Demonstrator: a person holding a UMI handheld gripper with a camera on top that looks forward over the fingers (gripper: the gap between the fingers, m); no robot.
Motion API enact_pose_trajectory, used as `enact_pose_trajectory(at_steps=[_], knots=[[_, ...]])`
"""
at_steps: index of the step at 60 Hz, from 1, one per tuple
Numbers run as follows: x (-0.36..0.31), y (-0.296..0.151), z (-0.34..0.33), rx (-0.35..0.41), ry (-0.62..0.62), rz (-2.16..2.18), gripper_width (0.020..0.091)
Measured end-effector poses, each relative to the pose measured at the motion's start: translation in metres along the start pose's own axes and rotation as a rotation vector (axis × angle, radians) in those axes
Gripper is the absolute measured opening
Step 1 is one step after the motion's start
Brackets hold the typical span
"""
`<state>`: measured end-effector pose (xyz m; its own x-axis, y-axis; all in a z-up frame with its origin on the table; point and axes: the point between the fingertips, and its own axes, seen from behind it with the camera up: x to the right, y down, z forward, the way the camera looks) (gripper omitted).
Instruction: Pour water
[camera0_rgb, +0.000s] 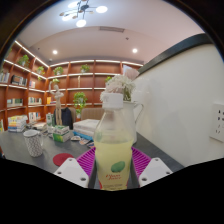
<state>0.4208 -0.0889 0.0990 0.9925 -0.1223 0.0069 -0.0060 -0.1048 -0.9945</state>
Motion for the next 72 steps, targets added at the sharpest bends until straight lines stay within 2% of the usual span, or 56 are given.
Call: enact_pose_trajectory(at_steps=[5,10,13,28,42,59,72], knots=[[0.0,0.001,0.001,0.002,0.004,-0.013,0.0467],[-0.001,0.001,0.001,0.005,0.002,-0.009,0.037],[-0.001,0.001,0.001,0.002,0.006,-0.025,0.0358],[-0.003,0.001,0.001,-0.026,0.027,-0.108,0.0358],[-0.076,-0.018,0.019,-0.035,-0.004,-0.657,0.0357],[-0.178,-0.064,0.058,0.103,0.011,-1.437,0.0358],[-0.215,-0.081,0.078,0.172,0.04,-1.846,0.0357]])
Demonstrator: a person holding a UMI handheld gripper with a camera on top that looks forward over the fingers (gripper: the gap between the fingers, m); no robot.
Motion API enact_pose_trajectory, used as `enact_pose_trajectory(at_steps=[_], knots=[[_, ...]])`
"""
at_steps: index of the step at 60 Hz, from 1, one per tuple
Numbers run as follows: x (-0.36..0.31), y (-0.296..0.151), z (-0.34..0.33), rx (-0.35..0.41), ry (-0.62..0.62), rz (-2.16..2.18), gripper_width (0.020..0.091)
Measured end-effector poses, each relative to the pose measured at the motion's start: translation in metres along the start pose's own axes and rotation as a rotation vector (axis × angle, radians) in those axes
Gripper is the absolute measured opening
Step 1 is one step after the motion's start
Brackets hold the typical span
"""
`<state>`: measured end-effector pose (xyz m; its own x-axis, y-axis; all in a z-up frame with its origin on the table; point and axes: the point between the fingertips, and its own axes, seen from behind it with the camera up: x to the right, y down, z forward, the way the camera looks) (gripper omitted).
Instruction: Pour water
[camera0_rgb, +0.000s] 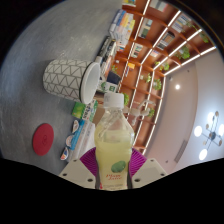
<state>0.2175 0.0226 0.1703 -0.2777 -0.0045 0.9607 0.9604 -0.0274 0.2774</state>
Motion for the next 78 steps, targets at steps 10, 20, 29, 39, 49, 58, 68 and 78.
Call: enact_pose_trajectory(at_steps=[10,20,29,39,49,58,68,78], knots=[[0.022,-0.022,0.008,0.03,0.082,-0.3,0.0358],[0.017,-0.037,0.011,0.052,0.09,-0.412,0.0358],[0.015,-0.03,0.011,0.03,0.075,-0.321,0.0358],[0.03,-0.005,0.003,-0.011,0.076,0.011,0.0358],[0.008,0.024,-0.003,-0.052,-0.073,0.711,0.0359],[-0.006,0.001,-0.01,0.005,-0.193,1.384,0.0358],[-0.032,0.008,-0.006,0.057,-0.298,1.806,0.0358],[-0.061,-0.004,0.006,0.064,-0.319,1.855,0.0359]])
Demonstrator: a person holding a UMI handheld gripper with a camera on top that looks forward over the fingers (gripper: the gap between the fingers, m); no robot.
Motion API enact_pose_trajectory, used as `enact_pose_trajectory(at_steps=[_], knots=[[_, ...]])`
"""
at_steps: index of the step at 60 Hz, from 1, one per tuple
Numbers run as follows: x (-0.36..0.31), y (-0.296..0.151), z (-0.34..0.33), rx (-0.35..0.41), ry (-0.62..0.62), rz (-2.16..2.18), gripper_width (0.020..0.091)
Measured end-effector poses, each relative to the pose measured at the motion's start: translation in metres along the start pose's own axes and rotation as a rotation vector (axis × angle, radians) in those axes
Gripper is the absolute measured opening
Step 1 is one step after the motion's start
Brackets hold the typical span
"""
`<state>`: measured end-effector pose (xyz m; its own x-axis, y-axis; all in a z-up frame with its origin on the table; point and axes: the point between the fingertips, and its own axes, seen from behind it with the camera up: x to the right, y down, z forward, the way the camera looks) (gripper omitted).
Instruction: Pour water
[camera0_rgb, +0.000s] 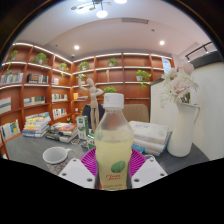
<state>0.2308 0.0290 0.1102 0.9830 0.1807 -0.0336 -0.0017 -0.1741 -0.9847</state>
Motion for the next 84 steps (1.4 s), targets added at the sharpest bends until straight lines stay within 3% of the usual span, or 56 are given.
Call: enact_pose_trajectory(at_steps=[19,21,29,33,36,60,84], knots=[[0.002,0.014,0.009,0.026,0.021,-0.041,0.0377],[0.003,0.014,0.01,0.028,0.026,-0.035,0.0434],[0.003,0.018,0.005,-0.004,0.029,-0.024,0.0536],[0.011,0.027,-0.004,-0.056,0.064,-0.007,0.0715],[0.013,0.026,-0.016,-0.061,0.086,0.004,0.0792],[0.0,0.013,-0.148,-0.043,0.188,0.069,0.0801],[-0.02,-0.018,-0.202,0.004,0.211,0.024,0.0804]])
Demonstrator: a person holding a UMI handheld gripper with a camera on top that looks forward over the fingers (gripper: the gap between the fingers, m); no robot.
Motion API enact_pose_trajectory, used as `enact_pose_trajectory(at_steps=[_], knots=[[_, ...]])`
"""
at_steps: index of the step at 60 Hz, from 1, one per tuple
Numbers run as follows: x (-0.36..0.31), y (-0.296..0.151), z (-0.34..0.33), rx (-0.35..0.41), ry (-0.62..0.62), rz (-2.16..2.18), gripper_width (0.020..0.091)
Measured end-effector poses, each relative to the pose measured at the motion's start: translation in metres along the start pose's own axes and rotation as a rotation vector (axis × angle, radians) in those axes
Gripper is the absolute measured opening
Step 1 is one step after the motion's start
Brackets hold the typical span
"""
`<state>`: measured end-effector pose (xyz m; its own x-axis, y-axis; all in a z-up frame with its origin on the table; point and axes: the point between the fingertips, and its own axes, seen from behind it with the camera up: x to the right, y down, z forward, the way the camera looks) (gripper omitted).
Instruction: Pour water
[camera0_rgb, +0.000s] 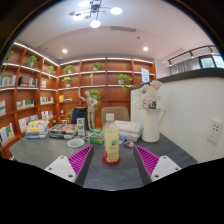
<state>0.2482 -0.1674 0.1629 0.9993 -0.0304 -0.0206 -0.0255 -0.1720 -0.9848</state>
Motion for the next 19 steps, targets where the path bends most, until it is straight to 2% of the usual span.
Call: enact_pose_trajectory(at_steps=[19], knots=[[-0.002,-0.022,-0.018,0.045,-0.004,-0.013,0.0807]])
